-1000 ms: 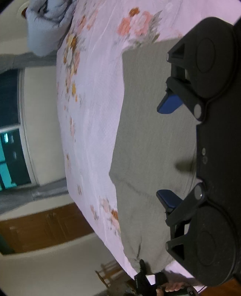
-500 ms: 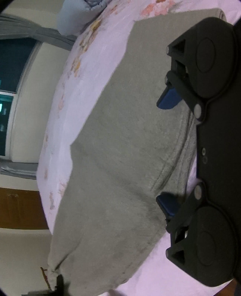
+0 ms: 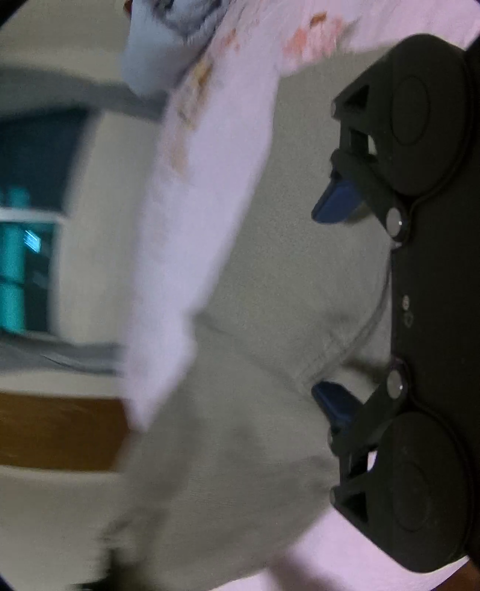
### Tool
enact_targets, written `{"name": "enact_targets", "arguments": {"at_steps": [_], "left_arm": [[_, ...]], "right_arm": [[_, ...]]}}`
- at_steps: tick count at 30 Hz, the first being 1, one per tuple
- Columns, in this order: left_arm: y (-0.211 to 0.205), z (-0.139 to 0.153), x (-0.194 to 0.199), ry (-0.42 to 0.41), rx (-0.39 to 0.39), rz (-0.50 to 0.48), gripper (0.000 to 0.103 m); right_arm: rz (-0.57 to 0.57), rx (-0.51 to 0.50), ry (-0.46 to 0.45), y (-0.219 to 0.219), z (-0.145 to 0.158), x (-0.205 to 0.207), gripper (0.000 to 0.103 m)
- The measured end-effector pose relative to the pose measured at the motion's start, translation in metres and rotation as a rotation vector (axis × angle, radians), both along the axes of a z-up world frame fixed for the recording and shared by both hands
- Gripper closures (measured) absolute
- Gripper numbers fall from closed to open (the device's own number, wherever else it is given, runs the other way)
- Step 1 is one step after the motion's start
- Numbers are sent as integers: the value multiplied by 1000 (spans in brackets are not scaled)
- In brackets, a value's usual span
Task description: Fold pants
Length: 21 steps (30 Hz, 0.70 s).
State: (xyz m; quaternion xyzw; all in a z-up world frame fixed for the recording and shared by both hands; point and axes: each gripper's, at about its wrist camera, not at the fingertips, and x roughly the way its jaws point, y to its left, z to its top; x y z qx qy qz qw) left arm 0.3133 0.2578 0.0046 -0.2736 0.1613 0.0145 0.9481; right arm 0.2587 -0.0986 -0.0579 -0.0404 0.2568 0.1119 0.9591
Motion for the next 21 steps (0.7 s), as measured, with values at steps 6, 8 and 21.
{"name": "enact_targets", "arguments": {"at_steps": [6, 8, 21], "left_arm": [[-107, 41, -11, -66, 214, -33, 69], [-154, 48, -11, -86, 305, -67, 69], [-419, -41, 15, 71, 321, -556, 40]], "right_arm": [[-147, 154, -26, -97, 13, -37, 8], [-197, 197, -36, -133, 17, -47, 8], [-533, 438, -48, -329, 20, -82, 7]]}}
